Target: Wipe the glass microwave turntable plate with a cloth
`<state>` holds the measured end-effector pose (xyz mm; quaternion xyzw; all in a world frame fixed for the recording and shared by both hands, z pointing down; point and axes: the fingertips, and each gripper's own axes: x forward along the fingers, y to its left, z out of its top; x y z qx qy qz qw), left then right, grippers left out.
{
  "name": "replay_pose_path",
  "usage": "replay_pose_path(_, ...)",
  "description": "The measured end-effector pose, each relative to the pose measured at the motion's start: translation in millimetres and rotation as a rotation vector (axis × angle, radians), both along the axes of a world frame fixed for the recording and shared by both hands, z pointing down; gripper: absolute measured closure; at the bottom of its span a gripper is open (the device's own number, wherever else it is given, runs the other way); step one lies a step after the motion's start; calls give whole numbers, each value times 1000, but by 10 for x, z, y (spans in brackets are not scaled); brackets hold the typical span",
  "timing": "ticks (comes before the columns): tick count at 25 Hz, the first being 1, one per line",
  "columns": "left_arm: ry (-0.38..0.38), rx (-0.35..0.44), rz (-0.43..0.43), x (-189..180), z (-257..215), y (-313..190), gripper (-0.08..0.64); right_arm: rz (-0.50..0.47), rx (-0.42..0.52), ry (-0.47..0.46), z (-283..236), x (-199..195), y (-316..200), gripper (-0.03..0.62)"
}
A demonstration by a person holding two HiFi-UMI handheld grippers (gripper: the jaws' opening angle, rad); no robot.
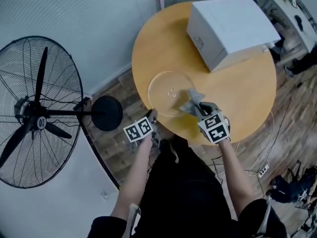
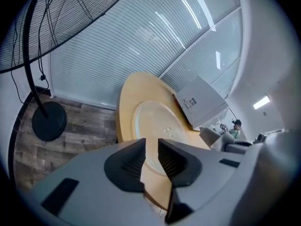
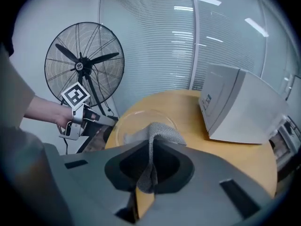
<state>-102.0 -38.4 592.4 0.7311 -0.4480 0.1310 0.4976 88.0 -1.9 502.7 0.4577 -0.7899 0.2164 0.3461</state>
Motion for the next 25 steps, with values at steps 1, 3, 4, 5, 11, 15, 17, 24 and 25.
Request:
replay_pose_path(1, 3, 23, 9, -7, -99, 3, 494, 18, 15, -5, -75, -6, 32, 565)
replay_pose_path(3, 13, 81, 27, -22, -353, 20, 494, 54, 45, -17, -232, -28, 113, 565)
replay_pose_path(4, 18, 114, 37, -24, -501, 31, 494, 71, 61, -24, -314, -38, 158, 565)
replay_pose_path(5, 24, 147, 50, -16, -653, 45, 495, 89, 78, -32, -399, -48, 200, 565)
replay_pose_path(11, 10, 364, 158, 20, -1510, 187, 502, 165, 204, -65, -917, -117, 374, 565)
replay_pose_path(15, -6, 491, 200, -12, -1954, 283, 521, 212, 296, -106, -1270, -179, 457, 565)
replay_pose_path(17, -17, 553, 223, -23, -2163, 355, 528, 218, 342, -110, -1436, -221, 513, 565)
replay_pose_path(24, -67, 746, 279, -113, -2813, 573, 549, 219, 502, -179, -1990, -435, 709, 566)
replay_pose_path(25, -75, 766, 280, -141, -2881, 594, 549, 217, 518, -198, -2041, -478, 737, 566)
